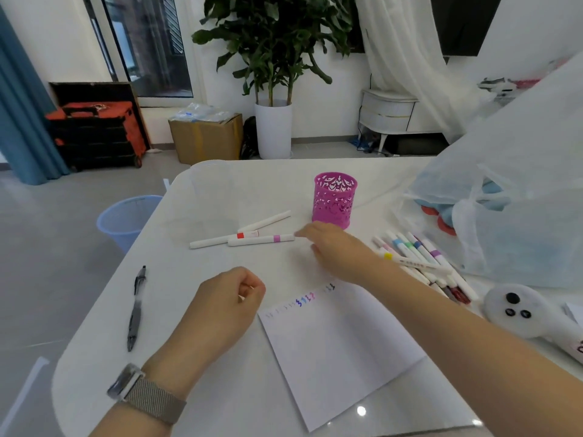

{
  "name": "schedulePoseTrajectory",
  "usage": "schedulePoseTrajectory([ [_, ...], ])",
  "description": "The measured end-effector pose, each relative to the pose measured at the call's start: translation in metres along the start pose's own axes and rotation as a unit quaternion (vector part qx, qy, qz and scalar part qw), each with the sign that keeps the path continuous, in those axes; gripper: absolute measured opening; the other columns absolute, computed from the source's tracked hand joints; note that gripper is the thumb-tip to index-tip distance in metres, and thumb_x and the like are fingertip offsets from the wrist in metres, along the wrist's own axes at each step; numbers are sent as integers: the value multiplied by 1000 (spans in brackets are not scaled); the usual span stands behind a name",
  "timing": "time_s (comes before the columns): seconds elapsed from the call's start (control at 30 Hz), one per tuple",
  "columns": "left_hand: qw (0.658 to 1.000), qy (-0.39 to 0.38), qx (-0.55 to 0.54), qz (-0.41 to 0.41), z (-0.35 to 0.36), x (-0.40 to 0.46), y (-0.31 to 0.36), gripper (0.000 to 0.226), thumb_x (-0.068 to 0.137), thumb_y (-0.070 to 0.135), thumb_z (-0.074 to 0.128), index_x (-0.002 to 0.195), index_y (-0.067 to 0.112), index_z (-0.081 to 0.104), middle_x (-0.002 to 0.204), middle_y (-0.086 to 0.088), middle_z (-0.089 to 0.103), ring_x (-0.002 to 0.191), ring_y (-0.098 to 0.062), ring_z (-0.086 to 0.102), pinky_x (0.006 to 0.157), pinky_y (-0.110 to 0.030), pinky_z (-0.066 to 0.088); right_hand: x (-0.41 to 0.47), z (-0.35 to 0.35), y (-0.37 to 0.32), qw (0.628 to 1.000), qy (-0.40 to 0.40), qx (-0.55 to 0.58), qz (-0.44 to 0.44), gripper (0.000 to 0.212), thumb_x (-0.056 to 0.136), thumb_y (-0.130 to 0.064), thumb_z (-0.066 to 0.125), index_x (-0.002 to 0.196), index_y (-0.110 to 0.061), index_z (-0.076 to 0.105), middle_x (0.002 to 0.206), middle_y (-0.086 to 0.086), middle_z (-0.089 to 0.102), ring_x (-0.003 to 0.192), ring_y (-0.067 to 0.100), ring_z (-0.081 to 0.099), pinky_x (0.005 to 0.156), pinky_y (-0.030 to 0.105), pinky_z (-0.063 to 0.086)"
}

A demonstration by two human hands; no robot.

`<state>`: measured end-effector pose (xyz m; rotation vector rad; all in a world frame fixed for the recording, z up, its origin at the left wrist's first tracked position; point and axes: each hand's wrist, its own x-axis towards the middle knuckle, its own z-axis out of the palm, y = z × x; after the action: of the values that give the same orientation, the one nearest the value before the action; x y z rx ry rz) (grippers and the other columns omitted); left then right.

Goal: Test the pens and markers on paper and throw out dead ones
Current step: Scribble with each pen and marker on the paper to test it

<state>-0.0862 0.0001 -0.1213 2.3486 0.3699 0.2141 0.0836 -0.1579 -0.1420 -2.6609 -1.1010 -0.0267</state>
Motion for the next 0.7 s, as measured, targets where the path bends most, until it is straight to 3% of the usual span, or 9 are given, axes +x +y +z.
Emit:
schedulePoseTrajectory([
  [0.13, 993, 28, 66, 97, -6, -1, -3, 8, 90, 31, 53, 94, 39, 53, 91, 20, 55, 79, 2, 54, 70, -15, 43, 57, 7, -17, 998, -56, -38, -12, 72, 88, 12, 41, 150, -23, 26, 157, -2, 25, 136, 24, 33, 104, 43, 41],
  [0.23, 993, 45, 52, 97, -10, 7, -8, 12, 90, 29, 52, 96, 40, 52, 93, 22, 52, 81, 4, 52, 70, -14, 42, 85, 13, -15, 997, -65, -48, -1, 75, 89, 8, 45, 151, -26, 21, 158, -4, 23, 137, 23, 31, 100, 42, 44],
  [0.3, 993, 52, 51, 91, -12, 12, -12, 13, 91, 28, 51, 96, 40, 52, 94, 21, 52, 81, 4, 53, 72, -16, 43, 98, 20, -10, 997, -63, -49, 6, 70, 90, 5, 46, 149, -28, 27, 151, -2, 36, 132, 23, 37, 94, 39, 46],
  [0.4, 994, 53, 55, 84, -13, 17, -16, 13, 92, 28, 50, 97, 40, 51, 95, 22, 51, 80, 4, 53, 75, -19, 46, 116, 21, -7, 997, -52, -53, 18, 50, 92, 0, 47, 135, -25, 51, 128, 3, 57, 120, 22, 51, 86, 31, 44],
  [0.47, 994, 56, 57, 80, -13, 20, -16, 13, 92, 29, 49, 97, 40, 51, 96, 22, 52, 80, 4, 54, 76, -21, 46, 121, 18, -10, 995, -64, -79, 13, 39, 94, -3, 48, 127, -21, 60, 118, 7, 61, 113, 24, 55, 83, 31, 43],
  [0.57, 994, 54, 52, 73, -11, 21, -15, 13, 93, 29, 49, 100, 38, 53, 98, 20, 52, 80, 3, 54, 76, -20, 46, 112, 11, -15, 986, -89, -141, 15, 31, 97, -10, 46, 125, -12, 58, 119, 13, 55, 111, 30, 53, 83, 36, 44],
  [0.63, 995, 50, 50, 73, -9, 21, -14, 14, 93, 30, 49, 105, 35, 53, 102, 19, 52, 82, 0, 55, 78, -21, 46, 98, -1, -18, 993, -51, -95, 40, 26, 97, -13, 47, 120, -7, 58, 115, 14, 56, 103, 31, 56, 81, 37, 47],
  [0.7, 995, 46, 44, 74, -8, 19, -12, 20, 93, 34, 48, 113, 34, 50, 107, 16, 52, 84, -2, 55, 80, -22, 45, 74, -20, -28, 994, 18, 80, 67, 14, 96, -17, 53, 104, -8, 61, 104, 10, 62, 86, 24, 60, 74, 34, 49],
])
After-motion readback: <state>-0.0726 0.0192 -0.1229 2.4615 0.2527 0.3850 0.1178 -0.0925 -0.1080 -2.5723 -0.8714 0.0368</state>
